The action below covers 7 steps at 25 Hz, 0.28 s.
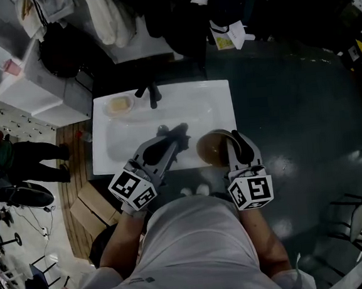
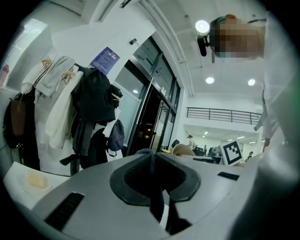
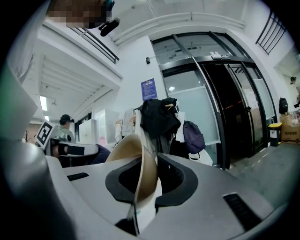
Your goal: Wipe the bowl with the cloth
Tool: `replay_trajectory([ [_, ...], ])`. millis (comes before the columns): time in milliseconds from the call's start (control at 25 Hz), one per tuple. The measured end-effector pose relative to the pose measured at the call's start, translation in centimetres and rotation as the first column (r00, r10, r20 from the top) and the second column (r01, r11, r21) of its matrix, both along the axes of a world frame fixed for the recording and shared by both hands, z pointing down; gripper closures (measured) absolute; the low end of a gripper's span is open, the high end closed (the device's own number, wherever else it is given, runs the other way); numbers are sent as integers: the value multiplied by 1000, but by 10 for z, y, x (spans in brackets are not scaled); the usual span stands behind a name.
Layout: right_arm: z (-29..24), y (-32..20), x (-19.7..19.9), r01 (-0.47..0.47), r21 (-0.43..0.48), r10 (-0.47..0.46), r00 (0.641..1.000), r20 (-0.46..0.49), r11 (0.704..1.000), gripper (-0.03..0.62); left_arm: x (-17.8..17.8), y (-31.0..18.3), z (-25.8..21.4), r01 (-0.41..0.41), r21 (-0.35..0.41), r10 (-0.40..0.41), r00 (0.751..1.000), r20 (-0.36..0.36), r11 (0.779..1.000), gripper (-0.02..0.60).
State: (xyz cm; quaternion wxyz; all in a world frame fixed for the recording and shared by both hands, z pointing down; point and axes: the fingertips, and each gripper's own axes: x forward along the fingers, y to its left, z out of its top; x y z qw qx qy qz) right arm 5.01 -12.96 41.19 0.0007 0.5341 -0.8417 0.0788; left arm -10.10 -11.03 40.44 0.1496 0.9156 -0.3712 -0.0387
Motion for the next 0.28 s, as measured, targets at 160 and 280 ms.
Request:
replay_trajectory([
  [160, 1, 0, -2, 7, 2, -7, 1000, -4, 1000, 534, -4, -2, 5, 22, -35, -23, 999, -27, 999, 540],
  [280, 1, -2, -6, 13, 1, -13, 1000, -9, 1000, 534, -8, -3, 8, 39, -45, -40, 999, -20, 998, 540],
])
